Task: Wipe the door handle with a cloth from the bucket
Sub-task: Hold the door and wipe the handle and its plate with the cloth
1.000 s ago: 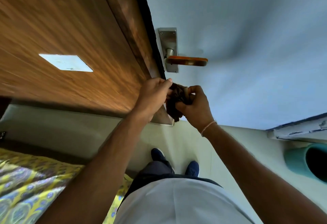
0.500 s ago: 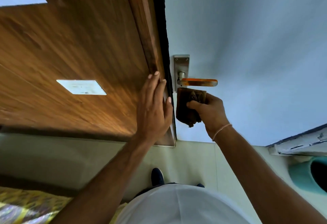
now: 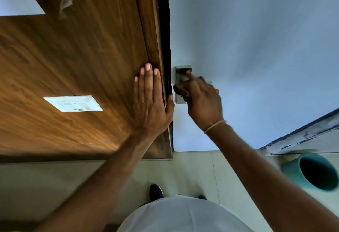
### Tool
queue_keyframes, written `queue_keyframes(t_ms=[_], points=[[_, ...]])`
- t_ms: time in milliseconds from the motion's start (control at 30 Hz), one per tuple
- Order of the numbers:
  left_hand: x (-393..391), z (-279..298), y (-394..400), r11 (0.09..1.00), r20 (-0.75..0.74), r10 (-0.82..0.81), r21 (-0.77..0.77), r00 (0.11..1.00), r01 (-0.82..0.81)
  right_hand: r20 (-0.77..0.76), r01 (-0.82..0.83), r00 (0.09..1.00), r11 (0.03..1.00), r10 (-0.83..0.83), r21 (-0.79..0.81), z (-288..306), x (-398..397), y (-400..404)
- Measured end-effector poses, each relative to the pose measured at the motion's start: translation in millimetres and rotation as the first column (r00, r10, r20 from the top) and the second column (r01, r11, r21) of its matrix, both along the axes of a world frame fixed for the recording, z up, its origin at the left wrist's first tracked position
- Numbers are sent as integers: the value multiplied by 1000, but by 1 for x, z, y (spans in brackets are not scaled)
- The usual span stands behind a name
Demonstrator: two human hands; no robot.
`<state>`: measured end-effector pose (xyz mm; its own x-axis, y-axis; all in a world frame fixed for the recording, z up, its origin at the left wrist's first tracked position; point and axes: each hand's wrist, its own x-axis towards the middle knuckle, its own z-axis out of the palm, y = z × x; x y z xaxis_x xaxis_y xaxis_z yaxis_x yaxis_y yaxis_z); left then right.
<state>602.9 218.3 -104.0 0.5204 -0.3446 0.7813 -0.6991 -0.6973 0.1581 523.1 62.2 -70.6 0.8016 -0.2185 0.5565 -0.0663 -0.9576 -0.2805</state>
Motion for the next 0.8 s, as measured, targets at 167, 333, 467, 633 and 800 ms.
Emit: queue_keyframes(t_ms=[167,333,467,633,800], points=[[17,-15,7,998,87,3,66,996,-9,-117,-54,993,977,30,-207,-35,0,3],[26,-25,4,997,129,9,75,992,-19,-28,215,975,967,-221,-140,-46,-15,-31],[29,-29,3,998,153,26,59,988,-35,16,215,976,966,-215,-141,-41,5,4],[31,-31,2,997,172,16,72,985,-29,9,160,987,966,-162,-203,-46,-6,-11],[32,-32,2,996,184,26,74,983,-41,77,313,949,939,-305,-144,-45,-12,-16]])
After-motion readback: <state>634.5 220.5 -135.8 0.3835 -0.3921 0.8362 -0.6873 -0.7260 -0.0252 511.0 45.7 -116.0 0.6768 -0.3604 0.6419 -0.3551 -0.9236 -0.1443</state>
